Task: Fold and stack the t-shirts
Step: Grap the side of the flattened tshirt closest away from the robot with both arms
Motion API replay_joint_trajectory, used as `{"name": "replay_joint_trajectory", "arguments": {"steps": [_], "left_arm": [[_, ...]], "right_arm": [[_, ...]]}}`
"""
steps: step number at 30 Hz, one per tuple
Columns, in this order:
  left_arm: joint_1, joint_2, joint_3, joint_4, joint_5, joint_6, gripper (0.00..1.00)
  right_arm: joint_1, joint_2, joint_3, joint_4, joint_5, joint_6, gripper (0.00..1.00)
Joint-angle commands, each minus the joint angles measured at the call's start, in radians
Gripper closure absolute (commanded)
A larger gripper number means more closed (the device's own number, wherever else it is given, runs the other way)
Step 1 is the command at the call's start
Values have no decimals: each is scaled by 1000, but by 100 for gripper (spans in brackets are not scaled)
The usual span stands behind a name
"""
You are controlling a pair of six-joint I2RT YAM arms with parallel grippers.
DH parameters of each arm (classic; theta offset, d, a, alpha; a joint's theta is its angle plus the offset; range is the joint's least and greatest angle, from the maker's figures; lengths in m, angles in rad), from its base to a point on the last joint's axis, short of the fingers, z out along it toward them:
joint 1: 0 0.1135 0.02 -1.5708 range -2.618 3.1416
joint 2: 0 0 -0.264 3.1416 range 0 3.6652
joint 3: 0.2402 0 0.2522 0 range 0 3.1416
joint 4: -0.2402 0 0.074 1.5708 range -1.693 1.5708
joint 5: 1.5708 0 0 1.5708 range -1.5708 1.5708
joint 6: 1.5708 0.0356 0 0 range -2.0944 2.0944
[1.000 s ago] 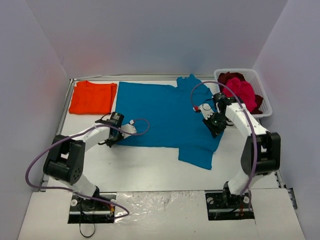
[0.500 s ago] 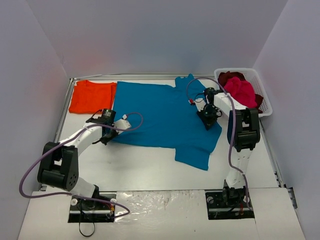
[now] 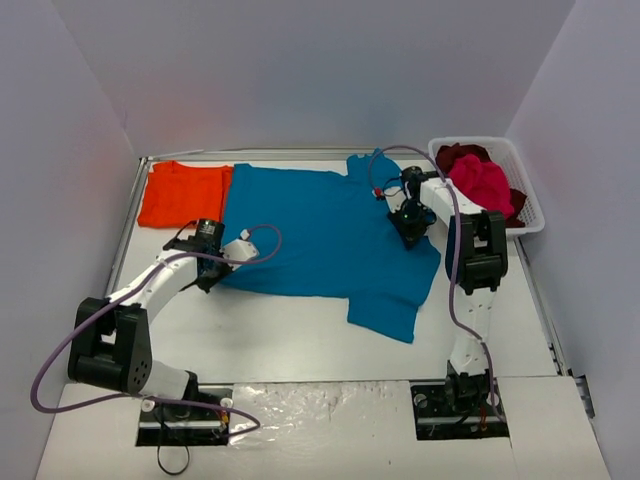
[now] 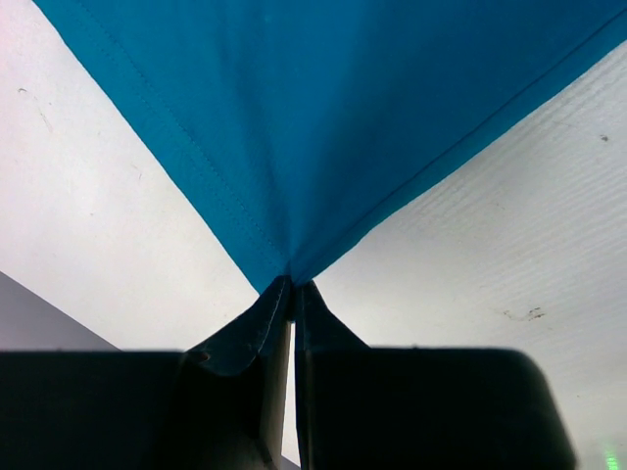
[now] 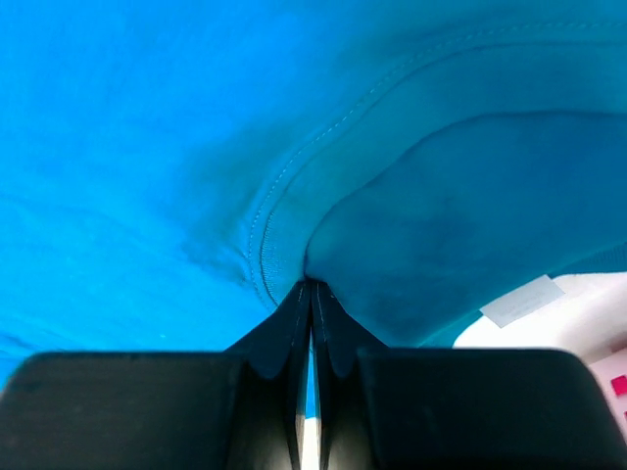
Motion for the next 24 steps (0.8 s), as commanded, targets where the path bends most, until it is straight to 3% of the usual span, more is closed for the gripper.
{"name": "replay_joint_trajectory", "arguments": {"steps": [1, 24], "left_arm": [[10, -49, -7, -50, 18, -2, 98], [17, 15, 30, -32, 36, -57, 98]], "right_arm": [[14, 50, 45, -29, 10, 17, 100], [20, 153, 252, -31, 66, 29, 100]]}}
